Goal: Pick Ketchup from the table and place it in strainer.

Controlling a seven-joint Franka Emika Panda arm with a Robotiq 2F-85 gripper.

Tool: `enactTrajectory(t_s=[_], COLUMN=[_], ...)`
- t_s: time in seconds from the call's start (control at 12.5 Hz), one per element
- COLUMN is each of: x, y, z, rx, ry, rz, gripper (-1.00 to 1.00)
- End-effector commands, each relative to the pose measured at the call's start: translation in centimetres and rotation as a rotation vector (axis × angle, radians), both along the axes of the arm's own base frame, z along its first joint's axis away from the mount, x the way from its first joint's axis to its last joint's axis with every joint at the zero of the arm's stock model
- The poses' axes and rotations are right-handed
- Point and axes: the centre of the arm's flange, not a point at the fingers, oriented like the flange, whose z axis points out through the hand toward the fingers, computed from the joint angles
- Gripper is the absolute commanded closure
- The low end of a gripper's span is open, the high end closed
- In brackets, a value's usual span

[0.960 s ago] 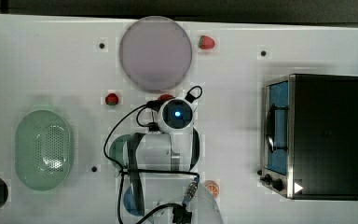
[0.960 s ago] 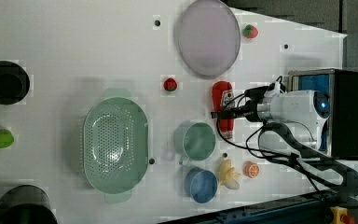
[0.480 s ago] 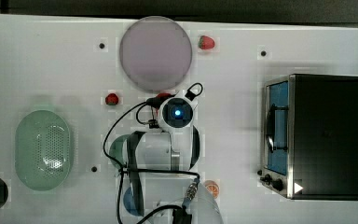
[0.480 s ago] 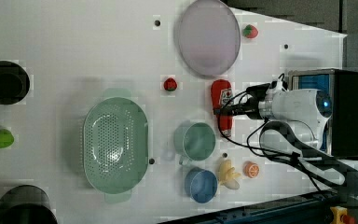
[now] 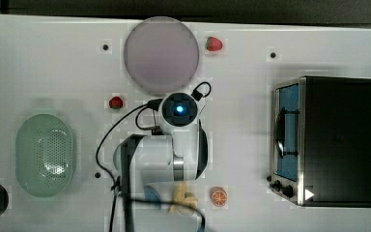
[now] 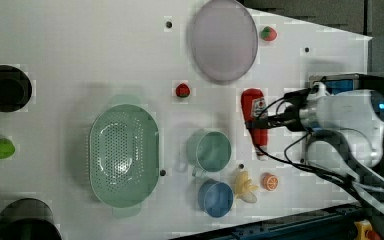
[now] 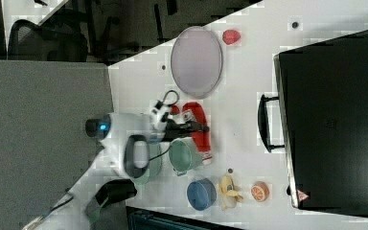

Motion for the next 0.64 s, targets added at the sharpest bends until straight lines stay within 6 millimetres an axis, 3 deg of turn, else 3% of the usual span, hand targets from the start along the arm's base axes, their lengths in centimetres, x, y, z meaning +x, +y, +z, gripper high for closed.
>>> enactTrajectory(t_s=[0.08, 0.32, 0.48, 0.64], x=[1.9, 0.1, -1.5, -2.8], y=[2.9, 5.6, 9.0, 13.6], z=[11.5, 17.8, 19.9, 20.5], rx=[-0.022, -0.06, -0.088, -0.094], ry=[-0.151, -0.121, -0.093, -0.101], rz=[0.012, -0.04, -0.094, -0.131], gripper=[-0.23, -0.23, -0.23, -0.23])
